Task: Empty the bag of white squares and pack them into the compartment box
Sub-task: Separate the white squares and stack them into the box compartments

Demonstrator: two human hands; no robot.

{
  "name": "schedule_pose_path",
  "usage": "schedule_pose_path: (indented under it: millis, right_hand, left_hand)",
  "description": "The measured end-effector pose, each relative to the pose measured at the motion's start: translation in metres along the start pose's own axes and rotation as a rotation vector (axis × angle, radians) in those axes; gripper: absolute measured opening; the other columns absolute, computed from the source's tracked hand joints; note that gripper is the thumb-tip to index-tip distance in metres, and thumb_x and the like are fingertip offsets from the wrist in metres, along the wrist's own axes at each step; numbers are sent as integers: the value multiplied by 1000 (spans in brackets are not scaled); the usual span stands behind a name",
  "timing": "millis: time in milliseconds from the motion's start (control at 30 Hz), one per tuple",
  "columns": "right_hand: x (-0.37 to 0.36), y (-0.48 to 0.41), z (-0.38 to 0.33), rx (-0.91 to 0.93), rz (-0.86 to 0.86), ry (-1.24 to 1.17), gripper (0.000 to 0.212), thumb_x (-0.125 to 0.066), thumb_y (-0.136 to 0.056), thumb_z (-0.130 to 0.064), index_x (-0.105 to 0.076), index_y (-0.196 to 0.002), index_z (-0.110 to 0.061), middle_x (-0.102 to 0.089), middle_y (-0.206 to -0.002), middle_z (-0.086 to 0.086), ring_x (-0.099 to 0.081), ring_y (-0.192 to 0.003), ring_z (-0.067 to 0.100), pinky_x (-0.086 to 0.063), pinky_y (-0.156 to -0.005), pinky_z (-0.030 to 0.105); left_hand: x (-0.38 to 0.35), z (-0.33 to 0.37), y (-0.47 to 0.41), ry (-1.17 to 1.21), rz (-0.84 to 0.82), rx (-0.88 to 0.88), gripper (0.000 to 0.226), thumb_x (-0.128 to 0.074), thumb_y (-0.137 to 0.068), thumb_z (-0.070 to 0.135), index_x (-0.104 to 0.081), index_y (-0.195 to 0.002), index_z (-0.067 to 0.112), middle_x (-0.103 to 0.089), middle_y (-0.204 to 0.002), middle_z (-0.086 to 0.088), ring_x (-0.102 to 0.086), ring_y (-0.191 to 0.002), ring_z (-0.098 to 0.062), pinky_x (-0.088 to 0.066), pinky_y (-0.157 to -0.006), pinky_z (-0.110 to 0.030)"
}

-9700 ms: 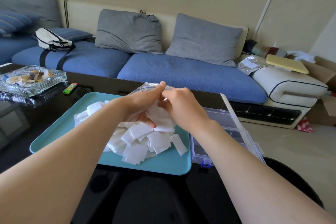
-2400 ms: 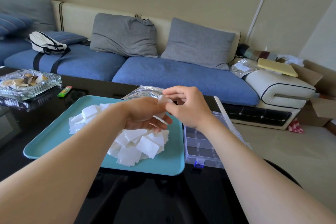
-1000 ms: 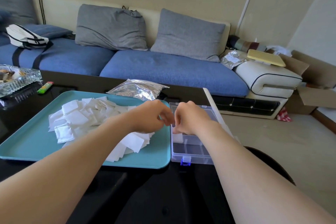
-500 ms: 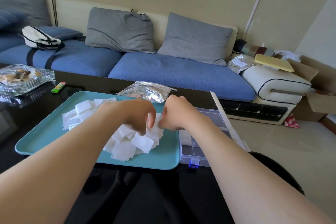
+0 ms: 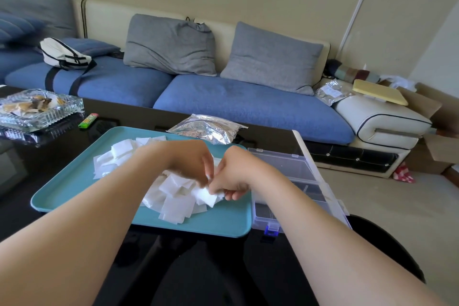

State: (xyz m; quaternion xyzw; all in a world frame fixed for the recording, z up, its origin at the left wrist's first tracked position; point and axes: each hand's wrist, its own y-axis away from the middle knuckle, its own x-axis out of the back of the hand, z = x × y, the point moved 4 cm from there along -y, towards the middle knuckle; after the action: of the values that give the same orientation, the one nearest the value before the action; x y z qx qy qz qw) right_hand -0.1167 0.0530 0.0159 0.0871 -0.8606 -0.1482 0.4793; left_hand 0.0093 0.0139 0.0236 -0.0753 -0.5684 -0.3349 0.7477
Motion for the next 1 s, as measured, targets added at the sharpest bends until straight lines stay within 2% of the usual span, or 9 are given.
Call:
schedule_pose_path:
  millis: [100, 200, 267, 400, 533, 633, 800, 900, 1000]
  right_hand:
    - [18, 1, 7, -9, 101, -181, 24, -79, -82, -14, -75, -99, 2, -69, -71, 8, -64, -51, 16, -56, -51, 26]
    - [30, 0, 13, -25, 175, -422, 15, -74, -88, -8, -74, -100, 0, -72, -76, 11, -65, -50, 15, -52, -48, 23]
    - [36, 0, 16, -3, 220, -535, 6, -70, -93, -8, -76, -95, -8, -74, -78, 7, -66, -49, 11, -52, -48, 22]
    - [42, 3, 18, 45, 287, -621, 18, -59, -98, -7, -75, -104, -11, -77, -85, 8, -66, -49, 9, -53, -48, 22]
    - [44, 5, 16, 78, 343, -722, 20, -53, -105, -9, -71, -110, -15, -78, -91, 9, -69, -54, 9, -55, -50, 23]
    - [44, 5, 15, 77, 347, -769, 19, -52, -108, -14, -68, -119, -15, -76, -102, 9, -71, -59, 9, -56, -52, 24]
    - [44, 10, 10, 85, 354, -810, 19, -51, -108, -18, -66, -119, -17, -77, -103, 7, -78, -70, 17, -61, -57, 27]
    - [43, 12, 5, 104, 313, -854, 19, -56, -106, -17, -71, -117, -15, -77, -106, 7, -80, -76, 22, -61, -58, 28]
    - [42, 15, 1, 146, 287, -819, 10, -67, -102, -18, -75, -109, -17, -78, -101, 6, -77, -70, 16, -60, -60, 25]
  left_hand:
    - [9, -1, -3, 217, 146, 12, 14, -66, -91, 17, -78, -94, 24, -69, -79, 20, -61, -81, 0, -44, -70, -20]
    - [17, -3, -4, 485, 306, 61, 14, -63, -90, 17, -77, -92, 21, -70, -92, 2, -60, -82, -15, -48, -72, -27]
    - [21, -2, -3, 626, 364, 79, 16, -62, -89, 17, -76, -95, 13, -66, -87, 0, -54, -74, -16, -45, -66, -28]
    - [21, -5, 0, 820, 335, 122, 15, -61, -89, 17, -74, -90, 10, -64, -89, -5, -55, -73, -20, -46, -68, -34]
    - [18, -5, 0, 1123, 255, 124, 20, -57, -95, 11, -71, -107, 1, -67, -93, -13, -63, -77, -24, -57, -76, -38]
    - [19, 0, 0, 1307, 235, 65, 21, -57, -98, 10, -69, -111, -2, -69, -96, -18, -68, -83, -30, -61, -88, -43]
    - [19, 7, -3, 1315, 298, -3, 21, -62, -105, 19, -73, -116, 5, -77, -111, -18, -75, -107, -36, -59, -98, -50]
    - [17, 3, -5, 1381, 327, 30, 25, -67, -102, 23, -72, -120, 7, -76, -116, -15, -74, -109, -33, -59, -99, -51]
    - [17, 4, -5, 1384, 322, 14, 26, -62, -105, 22, -74, -120, 5, -73, -122, -18, -73, -107, -27, -60, -98, -47]
